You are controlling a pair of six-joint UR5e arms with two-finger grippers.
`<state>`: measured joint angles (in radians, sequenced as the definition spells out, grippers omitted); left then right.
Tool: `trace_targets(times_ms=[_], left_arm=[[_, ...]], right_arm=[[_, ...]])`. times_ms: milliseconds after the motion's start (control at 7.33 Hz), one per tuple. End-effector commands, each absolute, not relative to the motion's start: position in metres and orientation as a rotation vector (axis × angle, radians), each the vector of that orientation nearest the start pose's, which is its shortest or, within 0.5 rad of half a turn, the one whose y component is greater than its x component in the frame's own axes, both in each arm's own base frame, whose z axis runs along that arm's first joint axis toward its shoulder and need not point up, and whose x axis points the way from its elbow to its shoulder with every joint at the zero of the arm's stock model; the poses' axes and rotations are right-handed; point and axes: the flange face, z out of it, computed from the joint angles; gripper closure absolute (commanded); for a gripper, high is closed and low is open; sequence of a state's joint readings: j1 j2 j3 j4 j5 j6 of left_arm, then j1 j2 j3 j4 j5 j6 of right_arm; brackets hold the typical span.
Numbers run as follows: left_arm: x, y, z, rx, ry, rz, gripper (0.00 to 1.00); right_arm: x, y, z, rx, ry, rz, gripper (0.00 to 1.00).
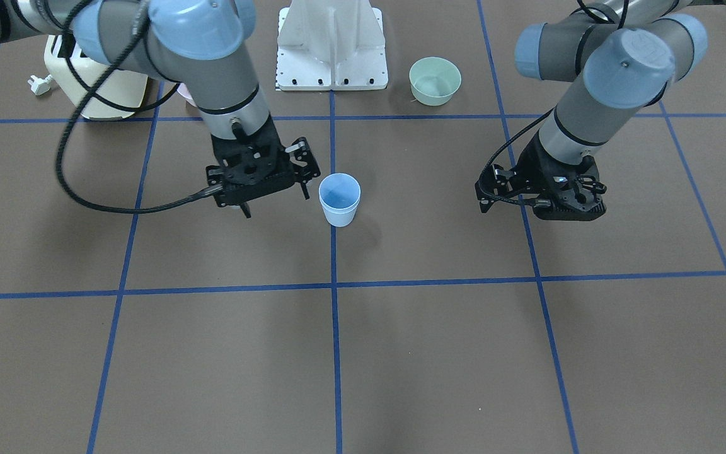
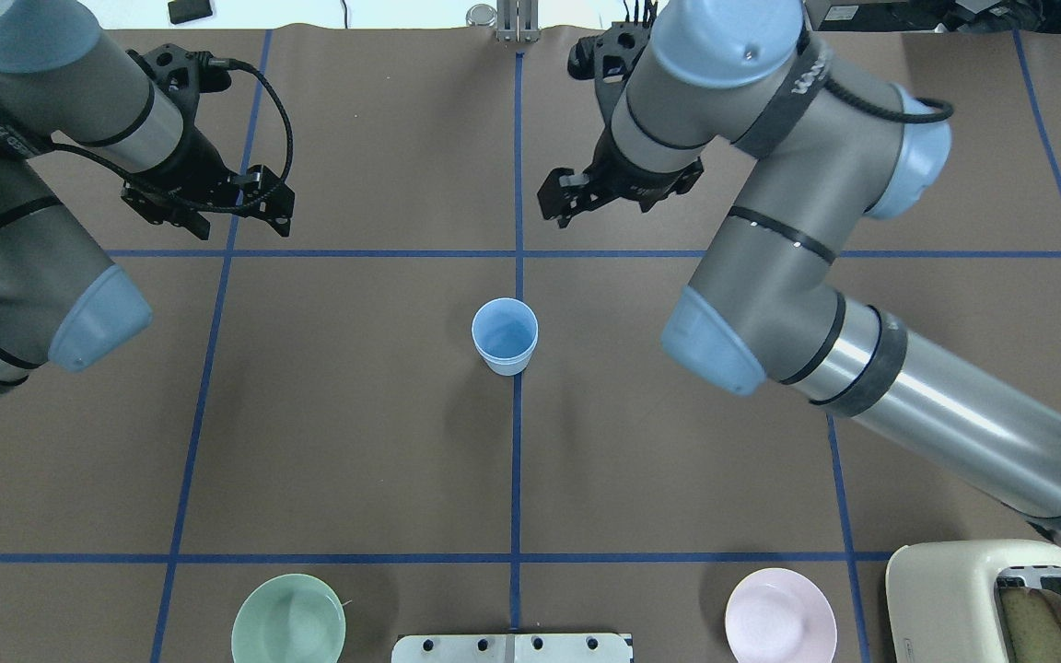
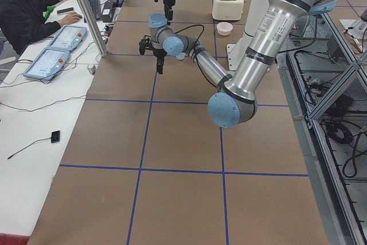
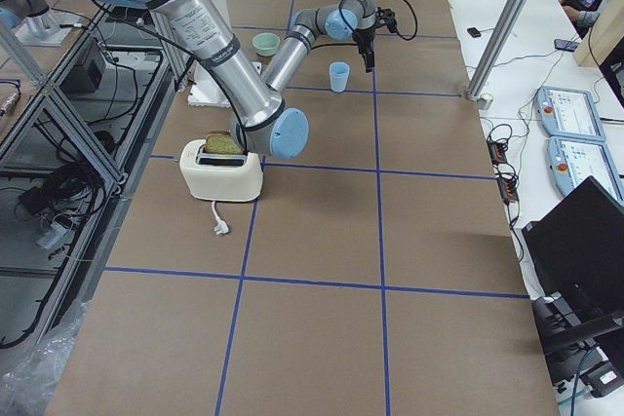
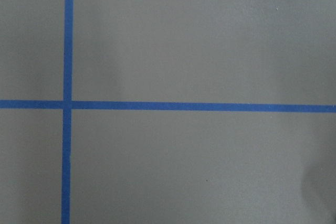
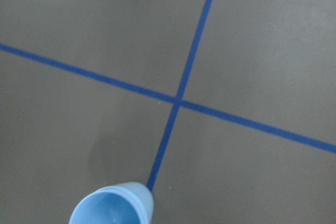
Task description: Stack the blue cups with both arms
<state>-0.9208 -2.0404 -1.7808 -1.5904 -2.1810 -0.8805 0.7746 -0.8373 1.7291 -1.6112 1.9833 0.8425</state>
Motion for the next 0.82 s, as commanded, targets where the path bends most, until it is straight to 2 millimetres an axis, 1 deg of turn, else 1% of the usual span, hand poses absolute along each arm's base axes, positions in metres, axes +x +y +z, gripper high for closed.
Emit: trace_targets(times_ms=[0, 136, 273, 409, 545, 682], left_arm=[[0.258, -0.567, 0.321, 0.133, 0.88, 0.075, 0.02], [0.214, -0.576, 0.343, 0.143, 0.884, 0.113, 0.02], [0.176, -0.582, 0.367, 0.161, 0.849, 0.148, 0.02], [0.139, -0.589, 0.385, 0.174, 0.811, 0.188, 0.02], [0.101, -0.592, 0.406, 0.176, 0.776, 0.228, 0.02], [0.061, -0.593, 0.434, 0.181, 0.75, 0.263, 0.02]], right_arm=[[-0.326, -0.577, 0.199, 0.296, -0.838, -0.018, 0.0], [-0.284, -0.595, 0.229, 0.289, -0.82, -0.033, 0.0], [-0.239, -0.613, 0.259, 0.303, -0.791, -0.087, 0.0], [-0.199, -0.626, 0.285, 0.299, -0.785, -0.121, 0.0], [-0.173, -0.629, 0.309, 0.281, -0.787, -0.126, 0.0], [-0.15, -0.627, 0.335, 0.26, -0.775, -0.102, 0.0]])
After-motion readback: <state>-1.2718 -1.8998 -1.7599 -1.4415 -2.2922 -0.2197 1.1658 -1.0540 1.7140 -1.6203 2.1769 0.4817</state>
